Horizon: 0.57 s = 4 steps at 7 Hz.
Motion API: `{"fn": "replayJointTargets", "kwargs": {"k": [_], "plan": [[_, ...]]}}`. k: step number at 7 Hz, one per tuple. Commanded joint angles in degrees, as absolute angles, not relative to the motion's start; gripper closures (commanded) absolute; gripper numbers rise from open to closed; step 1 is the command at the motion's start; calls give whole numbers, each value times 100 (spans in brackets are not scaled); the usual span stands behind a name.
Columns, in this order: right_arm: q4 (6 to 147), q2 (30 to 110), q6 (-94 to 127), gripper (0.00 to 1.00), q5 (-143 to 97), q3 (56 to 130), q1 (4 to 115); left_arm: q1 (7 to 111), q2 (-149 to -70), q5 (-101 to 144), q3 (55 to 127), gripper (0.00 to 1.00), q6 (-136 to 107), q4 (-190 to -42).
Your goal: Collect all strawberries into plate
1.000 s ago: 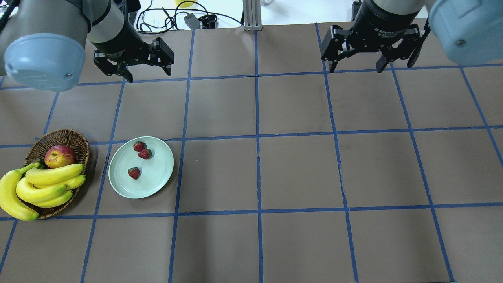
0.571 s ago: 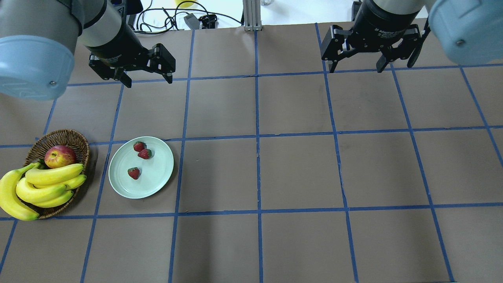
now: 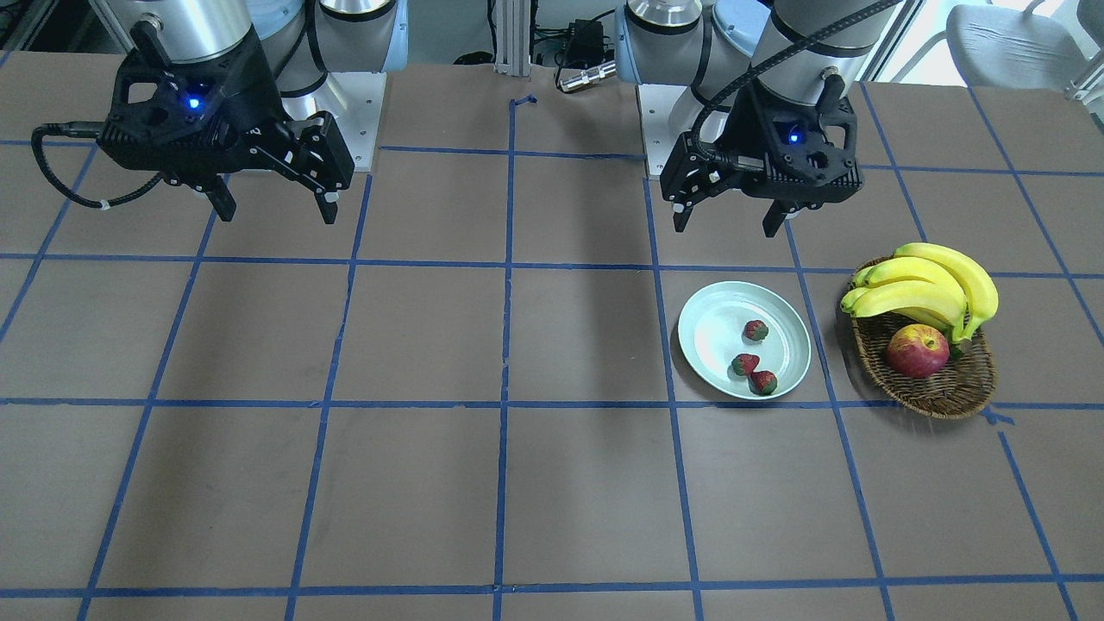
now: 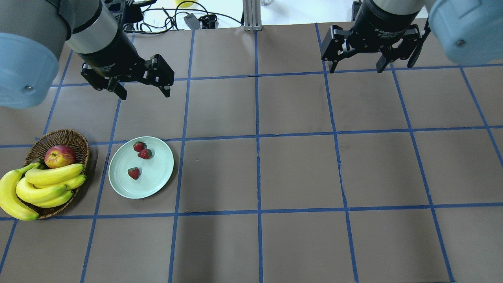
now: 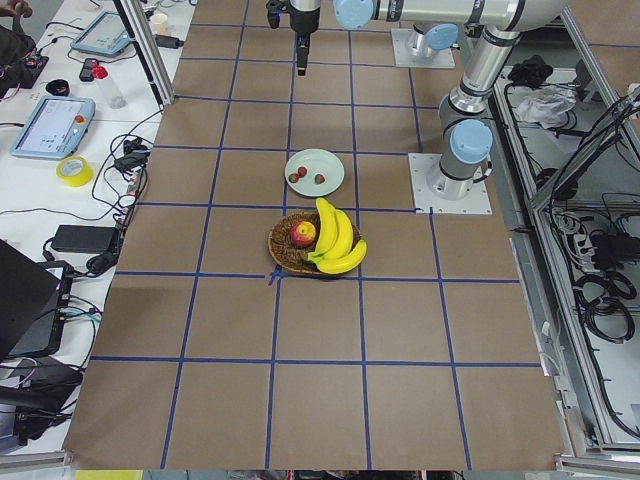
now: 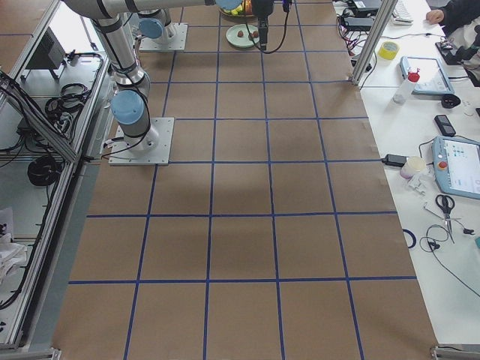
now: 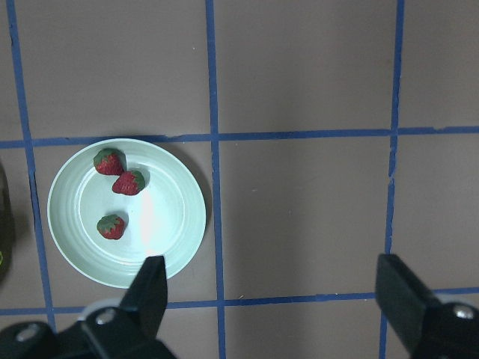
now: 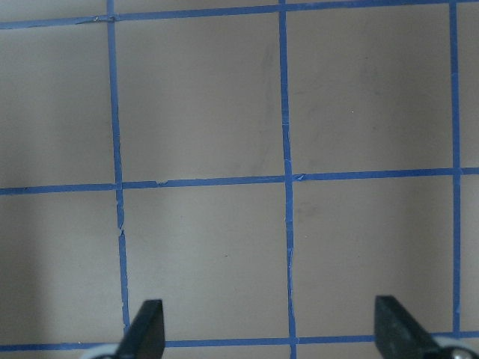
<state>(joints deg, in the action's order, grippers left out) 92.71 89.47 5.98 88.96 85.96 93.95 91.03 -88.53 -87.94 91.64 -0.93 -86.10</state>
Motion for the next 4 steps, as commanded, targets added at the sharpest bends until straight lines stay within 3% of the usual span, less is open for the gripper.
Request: {"fn": "replayJointTargets", "kwargs": {"k": [1, 4], "plan": [[9264, 8947, 589, 0, 8895, 8596, 9396, 8895, -8816, -8807, 9167, 0, 79, -8648], [9246, 8956, 571, 0, 8921, 8596, 9396, 8842, -8798, -8859, 9167, 0, 88, -8815]]}}
